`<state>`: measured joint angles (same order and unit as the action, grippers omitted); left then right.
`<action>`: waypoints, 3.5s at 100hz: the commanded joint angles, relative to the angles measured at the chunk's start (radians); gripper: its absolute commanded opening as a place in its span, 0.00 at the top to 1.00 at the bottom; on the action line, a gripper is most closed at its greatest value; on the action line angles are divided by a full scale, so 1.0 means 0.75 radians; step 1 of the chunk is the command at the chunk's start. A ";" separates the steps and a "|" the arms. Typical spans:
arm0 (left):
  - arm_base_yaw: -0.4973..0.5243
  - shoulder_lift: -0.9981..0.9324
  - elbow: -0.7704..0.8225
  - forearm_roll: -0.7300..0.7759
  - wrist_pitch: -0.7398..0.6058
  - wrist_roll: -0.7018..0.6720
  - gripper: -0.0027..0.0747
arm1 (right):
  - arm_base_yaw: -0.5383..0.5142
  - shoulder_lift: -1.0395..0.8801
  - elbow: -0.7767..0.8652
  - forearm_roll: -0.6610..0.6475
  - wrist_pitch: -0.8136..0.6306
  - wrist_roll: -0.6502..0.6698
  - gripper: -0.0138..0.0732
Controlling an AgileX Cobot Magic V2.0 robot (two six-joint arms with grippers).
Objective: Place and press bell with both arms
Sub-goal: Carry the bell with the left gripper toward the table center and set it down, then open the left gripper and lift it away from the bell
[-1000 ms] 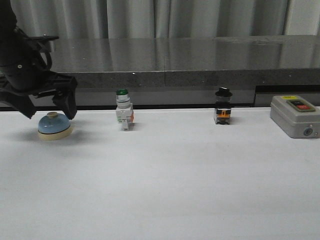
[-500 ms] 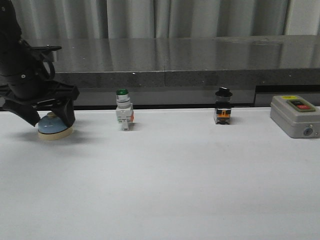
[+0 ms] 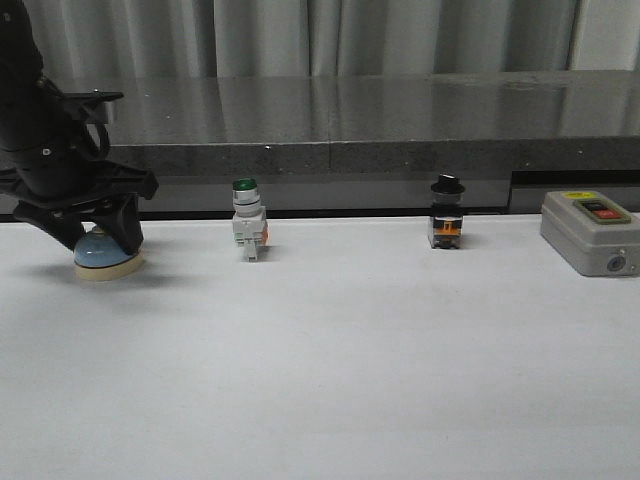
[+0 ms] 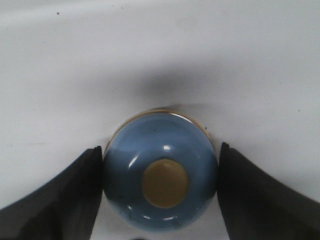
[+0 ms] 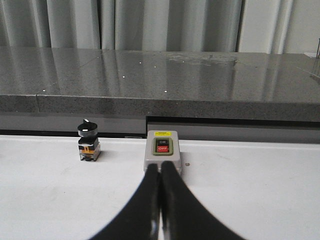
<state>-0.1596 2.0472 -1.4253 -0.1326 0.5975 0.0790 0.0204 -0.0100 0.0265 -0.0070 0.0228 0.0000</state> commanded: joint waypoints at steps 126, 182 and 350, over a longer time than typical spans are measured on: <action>-0.747 -0.298 -0.041 -0.028 0.009 0.001 0.63 | -0.008 -0.024 -0.020 -0.012 -0.112 -0.009 0.91; -0.801 -0.095 -0.041 -0.093 0.030 0.001 0.62 | -0.008 -0.024 -0.020 -0.012 -0.112 -0.009 0.91; -0.237 -1.125 0.447 -0.114 -0.170 -0.016 0.09 | -0.008 -0.024 -0.020 -0.012 -0.112 -0.009 0.91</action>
<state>-0.3901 1.3001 -1.1192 -0.2082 0.5715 0.0772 0.0204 -0.0100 0.0265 -0.0070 0.0228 0.0000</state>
